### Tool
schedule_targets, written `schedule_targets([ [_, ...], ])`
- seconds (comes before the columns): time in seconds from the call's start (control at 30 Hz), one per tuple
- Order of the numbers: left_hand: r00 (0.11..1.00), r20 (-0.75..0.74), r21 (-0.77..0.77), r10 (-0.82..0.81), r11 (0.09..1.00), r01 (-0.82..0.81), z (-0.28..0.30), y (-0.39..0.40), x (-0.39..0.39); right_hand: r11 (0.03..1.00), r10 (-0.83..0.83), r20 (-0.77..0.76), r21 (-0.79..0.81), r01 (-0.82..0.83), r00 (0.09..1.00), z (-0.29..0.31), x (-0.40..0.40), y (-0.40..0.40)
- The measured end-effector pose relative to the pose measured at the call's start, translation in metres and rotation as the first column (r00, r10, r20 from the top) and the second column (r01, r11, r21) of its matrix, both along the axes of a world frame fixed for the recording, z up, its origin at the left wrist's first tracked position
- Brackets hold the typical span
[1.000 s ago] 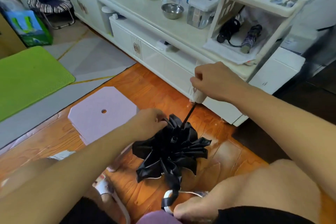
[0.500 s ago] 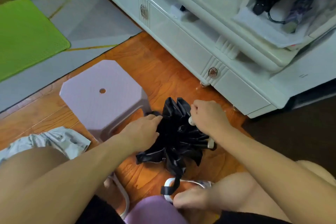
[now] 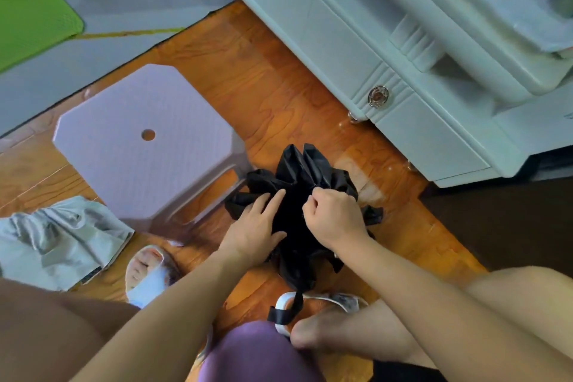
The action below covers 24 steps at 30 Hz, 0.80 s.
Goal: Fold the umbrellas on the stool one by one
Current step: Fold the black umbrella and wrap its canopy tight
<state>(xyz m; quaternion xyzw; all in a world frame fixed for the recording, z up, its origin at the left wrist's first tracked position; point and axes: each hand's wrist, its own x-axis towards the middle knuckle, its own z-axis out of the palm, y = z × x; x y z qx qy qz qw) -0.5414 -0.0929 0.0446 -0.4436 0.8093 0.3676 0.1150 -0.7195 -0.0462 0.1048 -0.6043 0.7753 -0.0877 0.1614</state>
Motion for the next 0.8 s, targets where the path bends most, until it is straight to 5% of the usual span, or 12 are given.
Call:
schedule_targets([
  [0.13, 0.997, -0.059, -0.022, 0.047, 0.999, -0.048, -0.006, -0.004, -0.001, 1.000, 0.019, -0.024, -0.024, -0.020, 1.000, -0.010, 0.015, -0.024],
  [0.4, 0.996, 0.079, 0.095, -0.049, 0.995, 0.041, 0.033, 0.008, 0.029, 0.979, 0.092, -0.008, 0.186, -0.089, 0.996, 0.014, 0.074, -0.025],
  [0.67, 0.993, 0.063, 0.152, 0.095, 0.983, -0.104, 0.069, 0.018, 0.051, 0.887, -0.237, 0.205, 0.444, 0.125, 0.950, 0.056, 0.001, 0.005],
  [0.8, 0.986, -0.026, 0.137, 0.163, 0.978, -0.158, 0.113, 0.038, 0.041, 0.912, -0.365, 0.285, 0.303, 0.278, 0.886, 0.084, -0.039, 0.030],
])
